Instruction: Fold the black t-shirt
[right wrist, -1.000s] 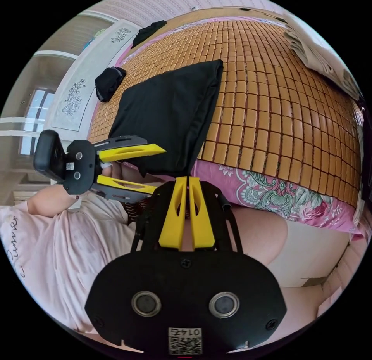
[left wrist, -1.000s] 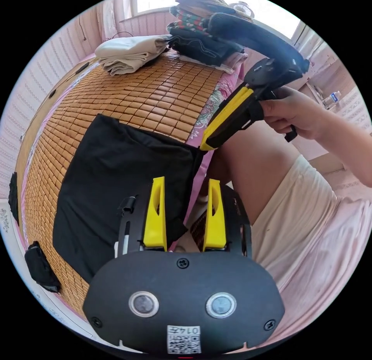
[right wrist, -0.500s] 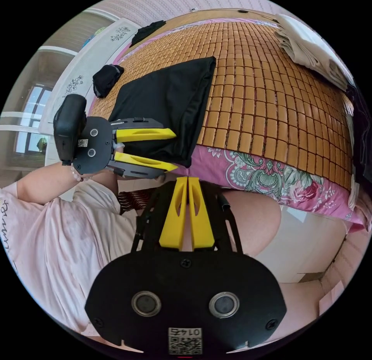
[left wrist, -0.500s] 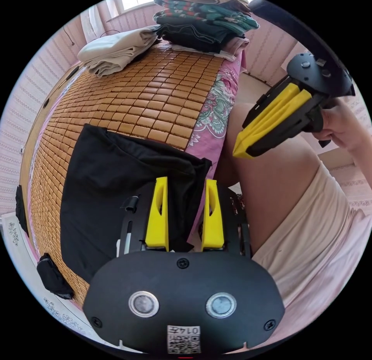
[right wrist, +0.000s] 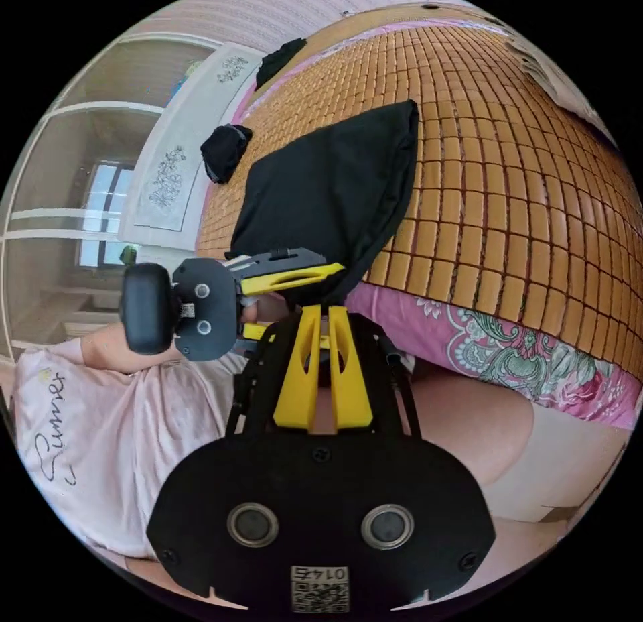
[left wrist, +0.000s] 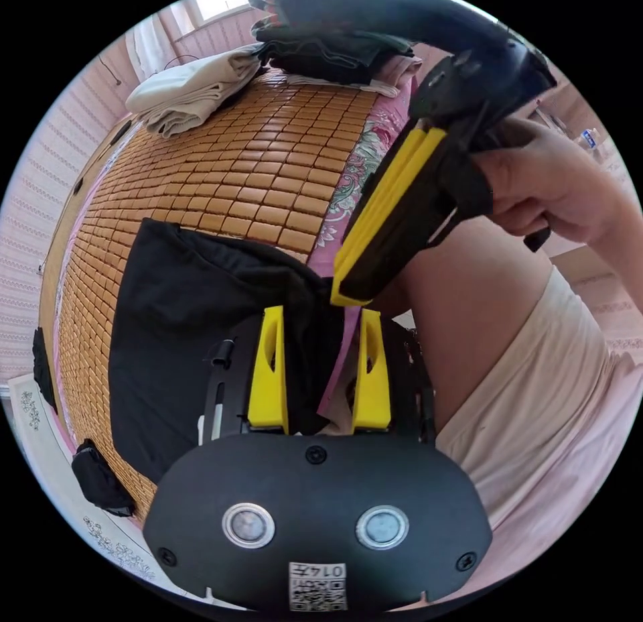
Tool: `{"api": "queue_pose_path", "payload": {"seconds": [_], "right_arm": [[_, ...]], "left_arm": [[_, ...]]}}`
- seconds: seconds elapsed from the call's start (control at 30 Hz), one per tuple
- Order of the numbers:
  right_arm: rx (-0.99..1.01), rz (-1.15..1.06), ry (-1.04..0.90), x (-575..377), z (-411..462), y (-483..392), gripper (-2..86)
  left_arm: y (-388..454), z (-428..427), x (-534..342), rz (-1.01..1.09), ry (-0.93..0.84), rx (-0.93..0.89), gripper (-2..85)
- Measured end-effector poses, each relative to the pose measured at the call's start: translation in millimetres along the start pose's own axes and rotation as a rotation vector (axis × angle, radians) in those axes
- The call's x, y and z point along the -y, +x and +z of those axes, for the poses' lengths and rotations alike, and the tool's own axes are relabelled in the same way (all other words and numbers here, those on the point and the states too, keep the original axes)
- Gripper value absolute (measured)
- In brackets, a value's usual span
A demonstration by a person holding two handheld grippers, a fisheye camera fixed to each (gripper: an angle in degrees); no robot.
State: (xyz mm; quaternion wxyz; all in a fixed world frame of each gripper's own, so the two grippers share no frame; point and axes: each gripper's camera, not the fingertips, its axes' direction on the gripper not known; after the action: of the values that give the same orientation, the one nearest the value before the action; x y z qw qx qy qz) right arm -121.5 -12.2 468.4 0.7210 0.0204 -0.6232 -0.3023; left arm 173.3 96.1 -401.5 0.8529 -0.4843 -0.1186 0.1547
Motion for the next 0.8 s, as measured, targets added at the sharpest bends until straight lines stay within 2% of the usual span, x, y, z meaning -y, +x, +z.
{"api": "queue_pose_path", "payload": {"seconds": [0.03, 0.1, 0.17, 0.23, 0.3, 0.4, 0.53, 0.6, 0.67, 0.8], "right_arm": [[0.019, -0.016, 0.007, 0.9, -7.7, -3.5, 1.8], [0.007, -0.045, 0.092, 0.1, -43.8, -7.0, 2.2], [-0.032, 0.017, 0.19, -2.4, -69.7, 13.8, 3.7], [-0.026, 0.127, 0.255, -2.1, -80.8, 50.7, 8.1], [0.096, 0.238, 0.296, 5.2, -75.3, 94.8, 12.6], [0.192, 0.311, 0.325, 24.4, -57.3, 121.2, 14.7], [0.266, 0.405, 0.465, 41.0, -55.1, 139.4, 12.1], [0.366, 0.501, 0.524, 42.9, -48.6, 165.2, 6.5], [0.424, 0.505, 0.547, 42.4, -49.2, 173.9, 3.9], [0.392, 0.364, 0.65, 27.1, -99.9, 158.4, 2.1]], "left_arm": [[0.5, -0.9, -1.5, -0.003, 0.0, 0.005, 13.4], [-1.9, -13.8, -13.8, -0.085, 0.035, 0.116, 1.4], [-4.5, -24.0, -27.4, -0.098, 0.065, 0.154, -0.1], [-8.7, -33.4, -41.5, -0.114, 0.094, 0.116, -0.6], [-10.6, -46.6, -59.8, -0.122, 0.124, 0.098, -0.8], [-8.4, -63.2, -82.1, -0.1, 0.155, 0.092, -0.9], [-7.5, -81.5, -108.7, -0.078, 0.183, 0.072, -0.9], [-9.7, -94.3, -126.8, -0.068, 0.214, 0.039, -0.9], [-12.4, -102.2, -138.4, -0.057, 0.235, 0.014, -0.9], [-22.9, -114.2, -154.4, -0.063, 0.258, 0.023, -0.9]]}}
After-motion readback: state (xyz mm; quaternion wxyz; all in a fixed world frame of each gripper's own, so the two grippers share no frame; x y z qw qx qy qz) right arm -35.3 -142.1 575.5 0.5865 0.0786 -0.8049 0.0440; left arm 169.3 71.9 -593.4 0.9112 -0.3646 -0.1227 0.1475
